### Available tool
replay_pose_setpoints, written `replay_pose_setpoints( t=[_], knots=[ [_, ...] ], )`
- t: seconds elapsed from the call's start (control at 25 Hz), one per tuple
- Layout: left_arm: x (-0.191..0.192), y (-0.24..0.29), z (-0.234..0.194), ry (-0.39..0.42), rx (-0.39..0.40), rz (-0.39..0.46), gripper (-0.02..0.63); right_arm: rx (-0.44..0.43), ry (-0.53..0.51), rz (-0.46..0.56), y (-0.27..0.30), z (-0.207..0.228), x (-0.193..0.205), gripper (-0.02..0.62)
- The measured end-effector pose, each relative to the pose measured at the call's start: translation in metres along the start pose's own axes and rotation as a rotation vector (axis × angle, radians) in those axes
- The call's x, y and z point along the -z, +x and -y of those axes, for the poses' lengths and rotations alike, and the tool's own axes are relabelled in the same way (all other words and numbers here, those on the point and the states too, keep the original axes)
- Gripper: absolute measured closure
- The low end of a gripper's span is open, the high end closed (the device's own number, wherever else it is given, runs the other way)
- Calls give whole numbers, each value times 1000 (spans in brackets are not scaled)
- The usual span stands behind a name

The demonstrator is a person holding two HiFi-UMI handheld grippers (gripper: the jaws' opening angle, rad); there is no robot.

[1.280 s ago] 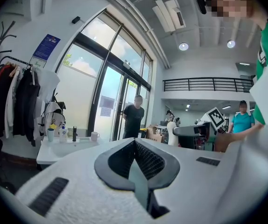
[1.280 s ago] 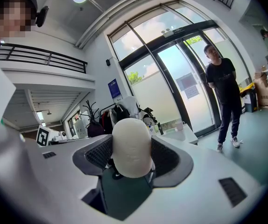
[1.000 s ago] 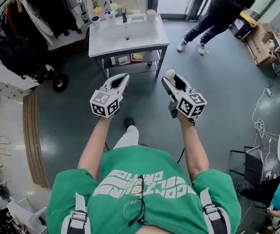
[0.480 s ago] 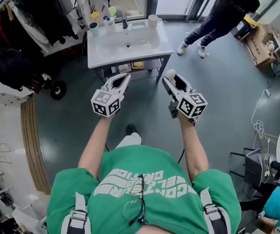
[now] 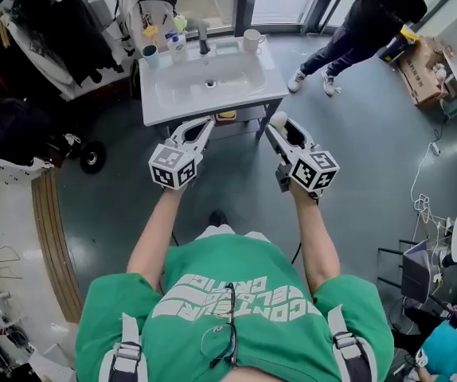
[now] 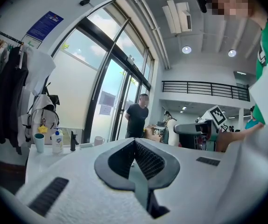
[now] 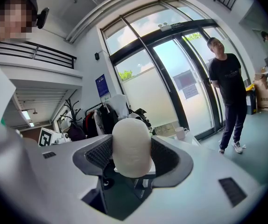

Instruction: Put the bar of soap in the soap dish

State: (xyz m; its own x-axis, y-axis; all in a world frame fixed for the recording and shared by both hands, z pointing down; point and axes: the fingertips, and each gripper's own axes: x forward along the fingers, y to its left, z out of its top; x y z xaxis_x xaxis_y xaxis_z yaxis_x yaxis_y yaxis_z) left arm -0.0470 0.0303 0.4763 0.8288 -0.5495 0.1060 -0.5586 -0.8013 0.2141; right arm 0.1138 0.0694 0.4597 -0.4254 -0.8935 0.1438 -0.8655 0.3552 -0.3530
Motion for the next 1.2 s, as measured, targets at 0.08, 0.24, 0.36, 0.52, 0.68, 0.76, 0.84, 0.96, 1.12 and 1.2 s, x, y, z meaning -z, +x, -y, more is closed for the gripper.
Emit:
replay_pose_setpoints(
  t=[0.08, 0.24, 0.36, 0.52, 0.68, 0.76, 0.84, 0.96, 1.12, 1.2],
  knots=[
    [-2, 3, -8, 0, 7, -3, 601, 5, -1, -1, 8, 0, -2, 341],
    [-5, 9, -24, 2, 14, -4, 601, 11, -5, -1, 24, 3, -4, 341],
    [-5, 14, -33, -1, 16, -4, 601, 14, -9, -5, 34, 6, -6, 341],
    [-5, 22, -40, -9, 20, -5, 601, 18, -9, -8, 44, 11, -8, 341],
    [-4, 33, -53, -12, 14, -8, 601, 11, -13, -12, 60, 18, -10, 341],
    [-4, 41, -61, -11, 7, -9, 601, 4, -17, -12, 70, 25, -13, 341],
    [-7, 51, -70, -7, 0, -8, 601, -3, -23, -11, 81, 33, -17, 341],
    [-12, 70, -84, -2, -7, -5, 601, -10, -31, -5, 100, 48, -26, 341],
    [-22, 100, -105, -1, -18, -5, 601, -22, -31, -1, 128, 71, -42, 341],
    [-27, 115, -115, -1, -23, -9, 601, -29, -33, -4, 142, 83, -51, 341]
  ],
)
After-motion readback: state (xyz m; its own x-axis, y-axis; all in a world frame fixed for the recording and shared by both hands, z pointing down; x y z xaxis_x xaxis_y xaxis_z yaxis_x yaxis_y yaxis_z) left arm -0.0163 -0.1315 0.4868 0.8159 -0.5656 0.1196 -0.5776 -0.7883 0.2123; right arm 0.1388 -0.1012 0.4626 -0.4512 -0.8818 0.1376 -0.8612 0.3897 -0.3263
